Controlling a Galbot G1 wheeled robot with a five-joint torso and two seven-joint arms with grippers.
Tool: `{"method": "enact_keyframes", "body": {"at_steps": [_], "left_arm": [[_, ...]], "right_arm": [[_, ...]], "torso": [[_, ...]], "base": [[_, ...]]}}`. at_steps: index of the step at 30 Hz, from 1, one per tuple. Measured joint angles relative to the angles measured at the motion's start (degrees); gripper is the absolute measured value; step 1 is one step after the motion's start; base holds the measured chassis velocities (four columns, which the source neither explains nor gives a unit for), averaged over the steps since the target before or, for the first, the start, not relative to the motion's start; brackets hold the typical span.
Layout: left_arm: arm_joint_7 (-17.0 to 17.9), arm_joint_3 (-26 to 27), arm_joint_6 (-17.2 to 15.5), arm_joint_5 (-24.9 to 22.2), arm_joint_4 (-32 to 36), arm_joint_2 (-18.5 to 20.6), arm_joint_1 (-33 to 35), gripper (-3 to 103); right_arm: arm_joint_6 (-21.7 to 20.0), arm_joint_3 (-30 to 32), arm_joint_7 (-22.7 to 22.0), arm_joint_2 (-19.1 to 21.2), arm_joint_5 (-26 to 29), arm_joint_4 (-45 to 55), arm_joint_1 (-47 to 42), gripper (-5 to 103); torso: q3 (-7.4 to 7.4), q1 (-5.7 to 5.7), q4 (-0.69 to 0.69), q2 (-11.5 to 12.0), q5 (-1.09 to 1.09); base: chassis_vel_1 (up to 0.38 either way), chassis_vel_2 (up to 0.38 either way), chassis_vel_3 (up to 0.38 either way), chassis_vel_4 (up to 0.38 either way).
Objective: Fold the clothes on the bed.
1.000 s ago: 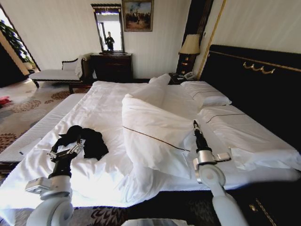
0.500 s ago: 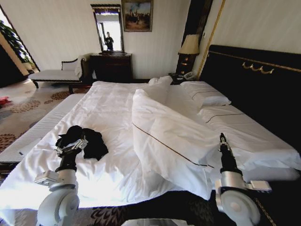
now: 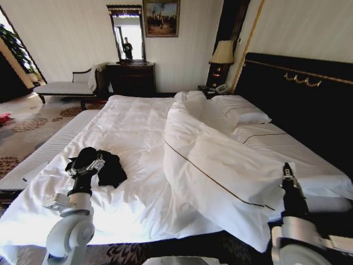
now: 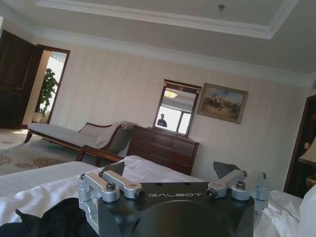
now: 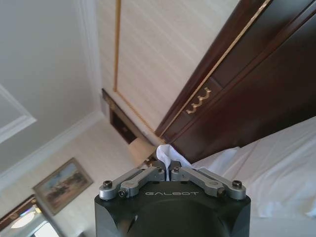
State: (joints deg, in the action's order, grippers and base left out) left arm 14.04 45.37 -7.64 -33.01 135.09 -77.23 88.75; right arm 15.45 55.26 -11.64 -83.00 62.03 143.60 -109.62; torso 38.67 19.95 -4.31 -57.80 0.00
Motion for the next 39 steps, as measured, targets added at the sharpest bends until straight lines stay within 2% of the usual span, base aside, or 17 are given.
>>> {"method": "enact_keyframes", "body": {"at_steps": [11,16,17,20,24,27,28,31,39], "left_arm": [[0.6,-0.1,-0.7,-4.3,-0.1,4.1,-1.6,100],[0.8,0.1,-0.9,-6.1,-0.3,5.7,-2.5,100],[0.8,0.1,-0.9,-6.1,-0.3,5.7,-2.5,100],[0.8,-0.5,-0.9,-6.6,-0.9,6.1,-3.4,100],[0.8,-1.6,-1.0,-7.2,-1.6,6.1,-4.4,100],[0.8,-2.4,-1.1,-7.8,-2.4,6.5,-5.4,100],[0.8,-2.4,-1.1,-7.8,-2.4,6.5,-5.4,100],[0.9,-2.8,-1.3,-8.9,-3.0,7.4,-6.3,100],[1.0,-3.3,-1.4,-9.5,-4.4,8.6,-7.2,100]], "right_arm": [[1.0,4.7,-7.3,-4.4,-1.9,-0.1,-2.3,1],[2.0,8.0,-13.3,-7.0,-3.7,-0.2,-3.2,1],[2.0,8.0,-13.3,-7.0,-3.7,-0.2,-3.2,1],[1.9,9.6,-18.0,-8.9,-4.6,-0.2,-4.4,1],[1.5,10.2,-22.3,-9.3,-7.1,-0.3,-5.9,1],[0.4,10.6,-28.7,-9.3,-9.4,-0.3,-6.2,1],[0.4,10.6,-28.7,-9.3,-9.4,-0.3,-6.2,1],[-0.4,10.3,-34.7,-9.3,-12.4,-0.3,-6.5,1],[-0.7,10.0,-39.2,-9.2,-14.9,-4.7,-5.8,1]], "torso": [[0.00,0.01,0.00,0.0,0.00],[0.00,0.01,0.00,0.0,0.00],[0.00,0.01,0.00,0.0,0.00],[0.00,0.01,-0.01,0.0,0.01],[0.00,0.01,-0.01,0.0,0.00],[0.00,0.01,0.00,0.0,0.00],[0.00,0.01,0.00,0.0,0.00],[0.00,0.01,0.01,0.0,0.01],[0.00,0.01,0.00,0.0,0.01]], "base": [[0.000,0.000,0.000,0.000],[0.000,0.000,0.000,0.000],[0.000,0.000,0.000,0.000],[0.000,0.000,0.000,0.000],[0.000,0.000,0.000,0.000],[0.000,0.000,0.000,0.000],[0.000,0.000,0.000,0.000],[0.000,0.000,0.000,0.000],[0.000,0.000,0.000,0.000]]}}
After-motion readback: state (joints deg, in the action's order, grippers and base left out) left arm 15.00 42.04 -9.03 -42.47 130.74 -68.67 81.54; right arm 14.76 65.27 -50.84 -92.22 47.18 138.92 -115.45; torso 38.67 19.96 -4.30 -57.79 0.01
